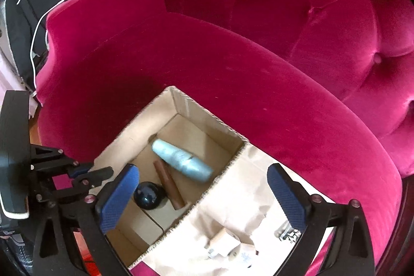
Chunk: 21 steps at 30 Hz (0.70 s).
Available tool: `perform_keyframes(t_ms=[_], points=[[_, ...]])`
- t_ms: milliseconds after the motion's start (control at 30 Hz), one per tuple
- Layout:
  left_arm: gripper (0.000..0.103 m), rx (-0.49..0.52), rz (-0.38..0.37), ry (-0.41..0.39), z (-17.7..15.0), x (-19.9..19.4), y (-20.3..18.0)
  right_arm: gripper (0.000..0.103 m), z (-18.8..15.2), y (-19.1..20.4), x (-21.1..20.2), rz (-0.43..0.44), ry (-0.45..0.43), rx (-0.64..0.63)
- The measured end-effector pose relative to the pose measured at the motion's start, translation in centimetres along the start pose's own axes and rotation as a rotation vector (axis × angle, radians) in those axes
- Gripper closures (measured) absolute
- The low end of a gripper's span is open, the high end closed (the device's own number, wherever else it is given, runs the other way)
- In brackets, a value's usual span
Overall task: Organize rigid objects
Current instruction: 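Move the right tool back over the paper to the white jar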
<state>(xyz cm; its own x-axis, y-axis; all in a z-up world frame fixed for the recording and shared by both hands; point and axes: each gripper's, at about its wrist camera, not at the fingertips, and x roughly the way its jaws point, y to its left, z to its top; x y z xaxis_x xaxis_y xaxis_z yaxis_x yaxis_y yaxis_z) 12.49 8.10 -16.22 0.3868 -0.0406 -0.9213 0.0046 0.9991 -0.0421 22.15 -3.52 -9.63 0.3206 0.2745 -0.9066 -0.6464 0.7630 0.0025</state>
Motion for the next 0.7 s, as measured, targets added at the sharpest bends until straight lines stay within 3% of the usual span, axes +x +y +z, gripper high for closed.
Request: perform_keyframes(t_ms=[700], points=[[0.099, 0.000, 0.000, -0.003, -0.1, -0.3, 0.0, 0.002, -5.1, -5.6, -2.5, -0.116, 0.041, 0.212]])
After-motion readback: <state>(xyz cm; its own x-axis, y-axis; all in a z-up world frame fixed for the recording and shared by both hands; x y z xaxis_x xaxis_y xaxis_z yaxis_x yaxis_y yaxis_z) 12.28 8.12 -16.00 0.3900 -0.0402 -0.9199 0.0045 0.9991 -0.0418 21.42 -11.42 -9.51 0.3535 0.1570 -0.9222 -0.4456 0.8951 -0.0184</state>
